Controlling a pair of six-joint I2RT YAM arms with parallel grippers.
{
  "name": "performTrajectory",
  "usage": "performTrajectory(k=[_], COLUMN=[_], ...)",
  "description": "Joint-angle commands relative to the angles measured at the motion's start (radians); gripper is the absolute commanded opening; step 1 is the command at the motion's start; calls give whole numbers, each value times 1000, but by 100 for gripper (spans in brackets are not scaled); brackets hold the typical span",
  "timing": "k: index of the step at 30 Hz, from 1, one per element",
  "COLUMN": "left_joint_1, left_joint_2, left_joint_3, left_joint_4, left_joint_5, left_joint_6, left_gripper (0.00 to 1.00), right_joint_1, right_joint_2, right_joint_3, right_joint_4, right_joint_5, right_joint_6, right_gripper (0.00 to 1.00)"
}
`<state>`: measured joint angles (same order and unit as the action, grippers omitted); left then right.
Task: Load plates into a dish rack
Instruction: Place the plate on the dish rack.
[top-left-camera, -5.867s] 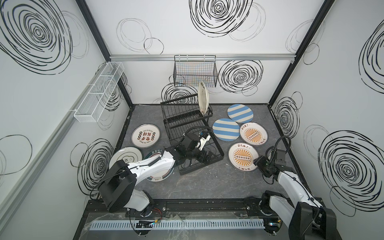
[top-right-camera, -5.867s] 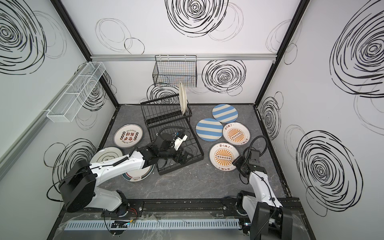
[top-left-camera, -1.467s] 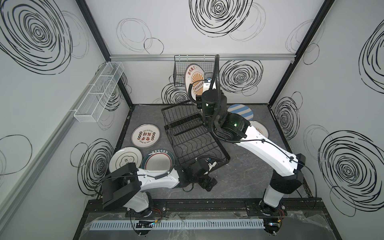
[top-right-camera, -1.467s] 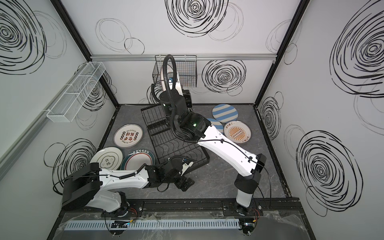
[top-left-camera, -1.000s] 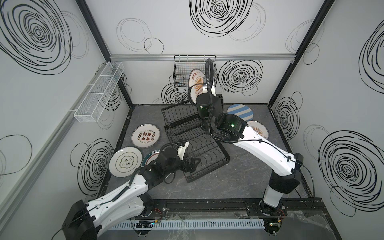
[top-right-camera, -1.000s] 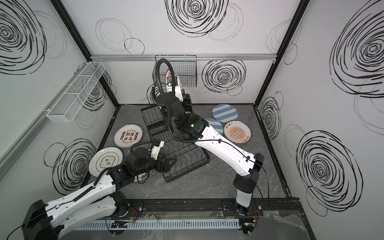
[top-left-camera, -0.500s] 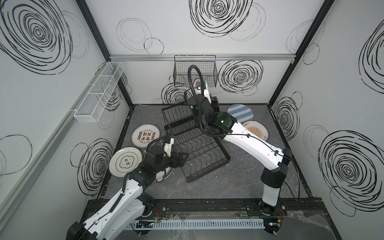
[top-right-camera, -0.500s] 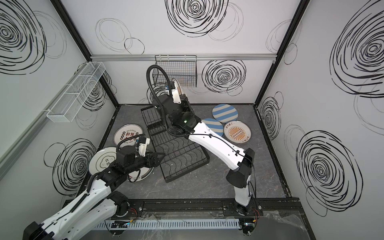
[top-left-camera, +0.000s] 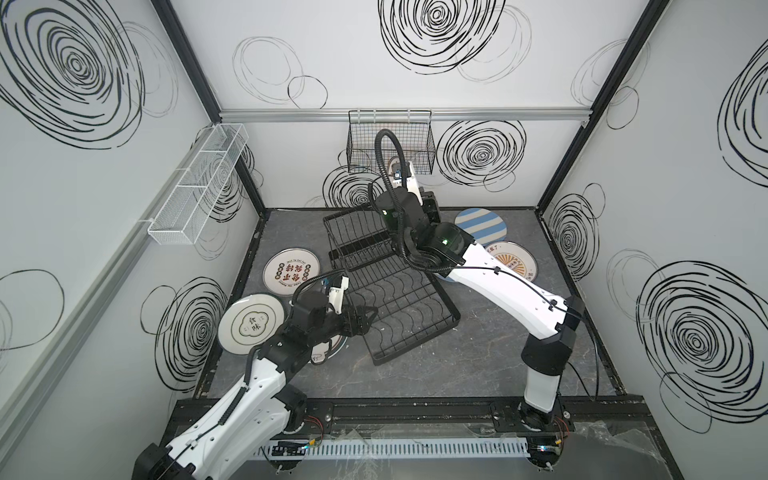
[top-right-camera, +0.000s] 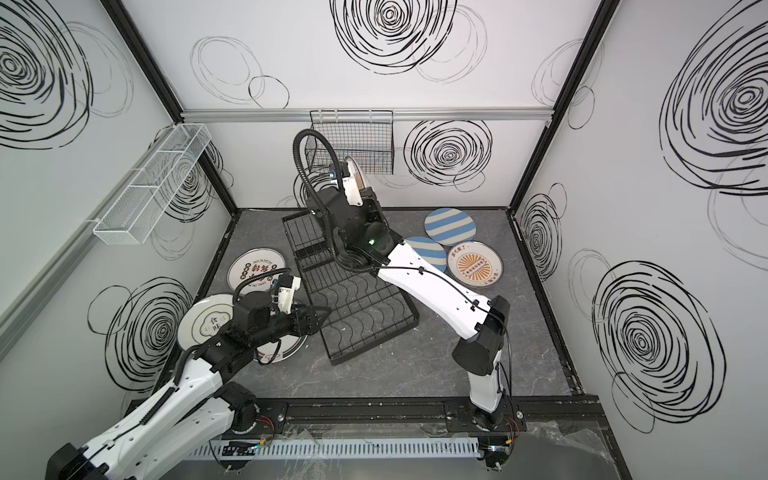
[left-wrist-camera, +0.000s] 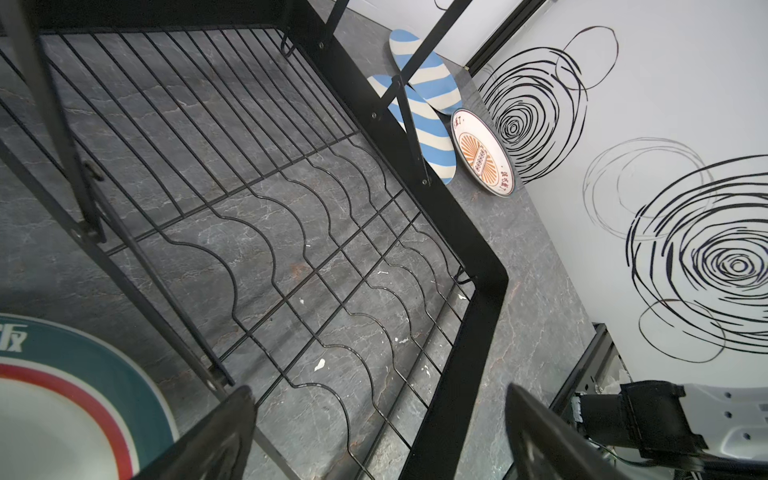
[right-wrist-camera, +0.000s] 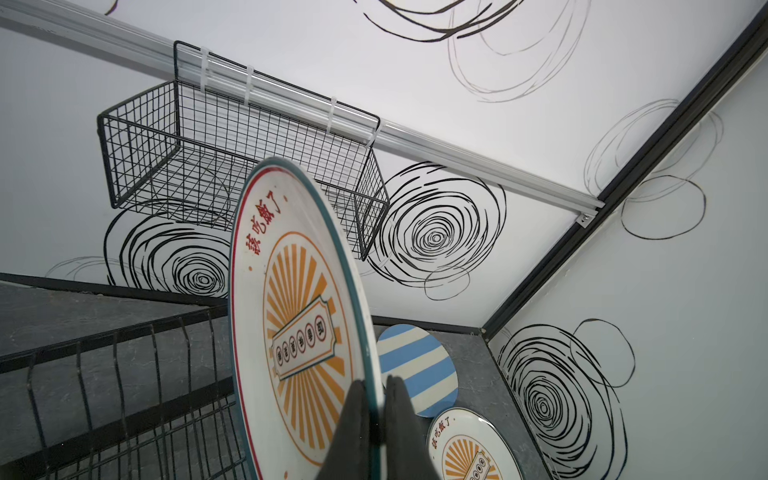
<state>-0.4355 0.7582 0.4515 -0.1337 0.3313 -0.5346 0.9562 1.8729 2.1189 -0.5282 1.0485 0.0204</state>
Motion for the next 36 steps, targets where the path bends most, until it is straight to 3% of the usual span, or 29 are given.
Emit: performTrajectory(k=[1, 10, 20, 36], left_joint_1=[7, 4, -19, -22], left_joint_2=[0, -7, -10, -4], left_joint_3=[-10, -10, 14, 37], left_joint_4=[23, 28, 12, -17], left_joint_5=[12, 15, -5, -26], left_joint_6=[5, 14, 32, 47], left_gripper=[96, 96, 96, 96], right_joint_1=[-10, -9, 23, -20], right_joint_2=[-8, 2, 20, 55], right_joint_3=[-28, -60, -107, -96], right_joint_4=[49, 58, 243, 85], right_joint_5=[54, 84, 193, 46], right_joint_6=[-35, -49, -231, -6], right_gripper=[0, 0, 0, 0])
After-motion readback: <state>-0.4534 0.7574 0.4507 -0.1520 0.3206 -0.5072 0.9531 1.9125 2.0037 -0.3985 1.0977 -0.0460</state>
